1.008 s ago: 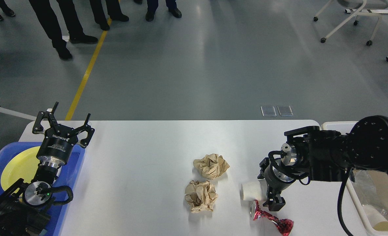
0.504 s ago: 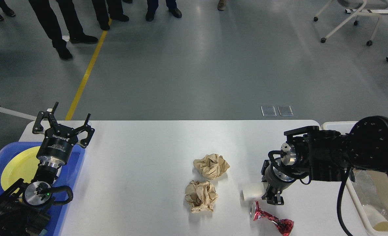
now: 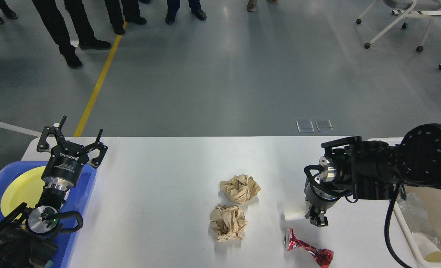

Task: Tidy desktop
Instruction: 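Lift the paper cup and carry it over the white bin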

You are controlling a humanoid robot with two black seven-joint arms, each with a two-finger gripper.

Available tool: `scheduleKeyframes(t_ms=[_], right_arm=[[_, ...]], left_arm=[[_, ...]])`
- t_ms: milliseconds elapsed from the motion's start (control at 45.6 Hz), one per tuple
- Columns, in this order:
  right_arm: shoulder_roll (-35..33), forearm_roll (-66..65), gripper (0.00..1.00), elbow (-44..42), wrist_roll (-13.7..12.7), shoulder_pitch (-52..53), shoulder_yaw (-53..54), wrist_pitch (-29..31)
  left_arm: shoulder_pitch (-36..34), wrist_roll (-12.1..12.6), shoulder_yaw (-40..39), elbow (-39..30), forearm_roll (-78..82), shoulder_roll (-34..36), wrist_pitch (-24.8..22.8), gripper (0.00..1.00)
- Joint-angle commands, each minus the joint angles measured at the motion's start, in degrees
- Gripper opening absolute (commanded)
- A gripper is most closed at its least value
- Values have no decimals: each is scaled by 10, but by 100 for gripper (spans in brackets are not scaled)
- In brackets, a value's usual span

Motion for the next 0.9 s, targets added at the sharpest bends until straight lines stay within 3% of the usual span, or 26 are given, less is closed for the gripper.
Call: scheduleKeyframes(t_ms=[0,263,373,548,636,877], right_arm=[[-15,-14,33,38,0,37,-2,12],[-86,-226,33,209,0,186,-10,58],[-103,-319,33,268,0,255,-31,105],[-125,-437,30,343,10,379,-53,241],[-131,-492,29,368,39,434,-61,316],[-141,-612,24,422,174,556,-90,428]], left_arm=[[0,0,0,0,0,0,0,96],[0,0,-1,0,0,0,0,96],[0,0,0,0,0,0,0,96],[0,0,0,0,0,0,0,96],[0,0,-1,0,0,0,0,96],[0,0,-1,0,0,0,0,96]])
